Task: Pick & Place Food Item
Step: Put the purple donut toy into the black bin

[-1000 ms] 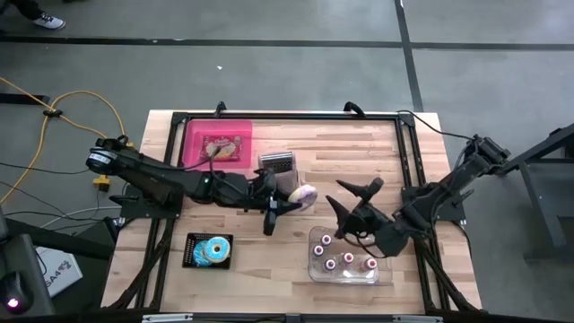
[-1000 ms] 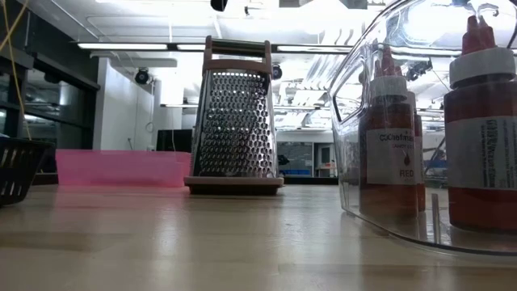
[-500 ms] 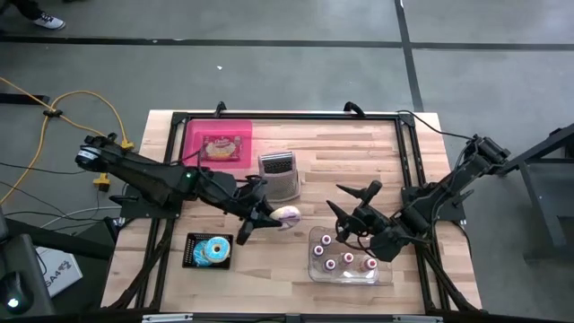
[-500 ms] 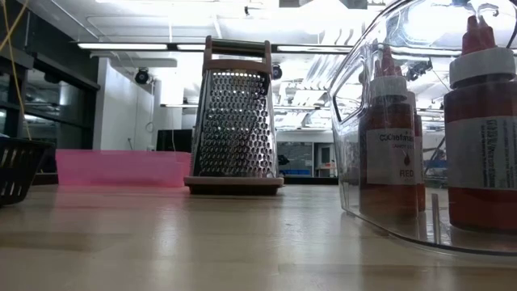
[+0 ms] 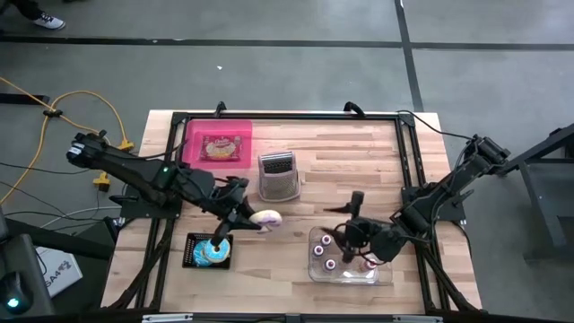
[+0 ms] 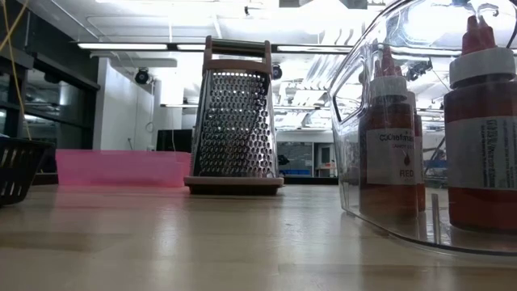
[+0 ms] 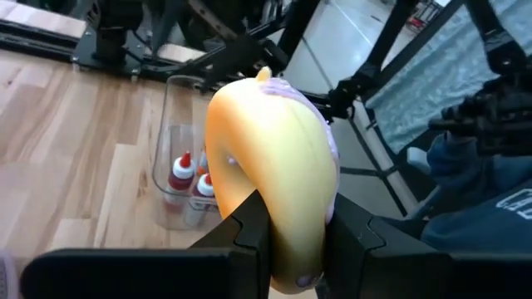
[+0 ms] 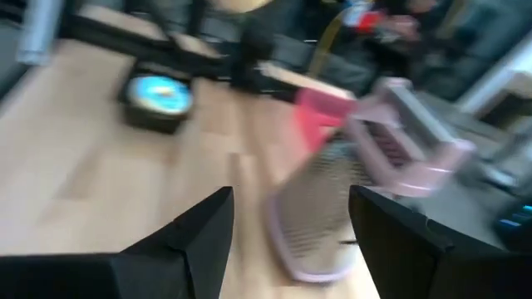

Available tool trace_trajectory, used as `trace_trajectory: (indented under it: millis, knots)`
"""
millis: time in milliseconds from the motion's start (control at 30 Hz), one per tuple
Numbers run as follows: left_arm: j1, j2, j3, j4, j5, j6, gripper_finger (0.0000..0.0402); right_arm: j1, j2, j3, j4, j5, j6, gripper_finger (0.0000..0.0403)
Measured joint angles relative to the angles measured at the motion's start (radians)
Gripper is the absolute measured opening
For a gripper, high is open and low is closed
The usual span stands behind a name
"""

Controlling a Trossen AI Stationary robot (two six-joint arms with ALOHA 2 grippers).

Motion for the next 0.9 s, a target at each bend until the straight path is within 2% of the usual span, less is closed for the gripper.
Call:
trace_trajectory:
  millis: [100, 467, 600, 900]
  knots:
    - [-0.015, -0.005, 0.000, -0.011, -0.001, -0.001, 0.0069, 0.000, 0.000, 0.000, 0.008, -0.110, 0.000, 0.0226]
    - [-0.067, -0.004, 0.000, -0.009, -0.007, -0.003, 0.0069, 0.000, 0.000, 0.000, 0.006, -0.381, 0.000, 0.0226]
    - [-0.078, -0.004, 0.000, -0.009, -0.007, -0.003, 0.0069, 0.000, 0.000, 0.000, 0.006, -0.444, 0.000, 0.0226]
    - [-0.078, -0.004, 0.000, -0.009, -0.007, -0.002, 0.0069, 0.000, 0.000, 0.000, 0.005, -0.496, -0.001, 0.0226]
